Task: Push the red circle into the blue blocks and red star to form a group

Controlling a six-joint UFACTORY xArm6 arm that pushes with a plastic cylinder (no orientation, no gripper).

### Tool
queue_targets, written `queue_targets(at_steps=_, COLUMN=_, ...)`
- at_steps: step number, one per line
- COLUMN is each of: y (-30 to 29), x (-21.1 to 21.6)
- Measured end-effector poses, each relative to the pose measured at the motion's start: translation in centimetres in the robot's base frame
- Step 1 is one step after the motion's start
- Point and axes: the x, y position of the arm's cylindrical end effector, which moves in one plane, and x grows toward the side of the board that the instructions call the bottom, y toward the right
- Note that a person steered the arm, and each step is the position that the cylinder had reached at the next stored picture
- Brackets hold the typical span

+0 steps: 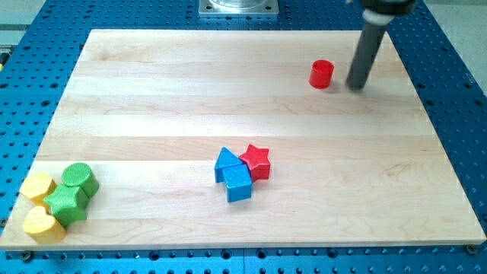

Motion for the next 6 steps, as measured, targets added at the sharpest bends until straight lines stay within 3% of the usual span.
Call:
queue_targets(at_steps=1, y=-1.5, x=-2.3)
queue_targets(at_steps=3, y=-11.0, x=4.9)
queue_targets(at_steps=5, y=-13.4, x=-0.3)
queue_targets(at_steps=6, y=-17.8, x=1.6)
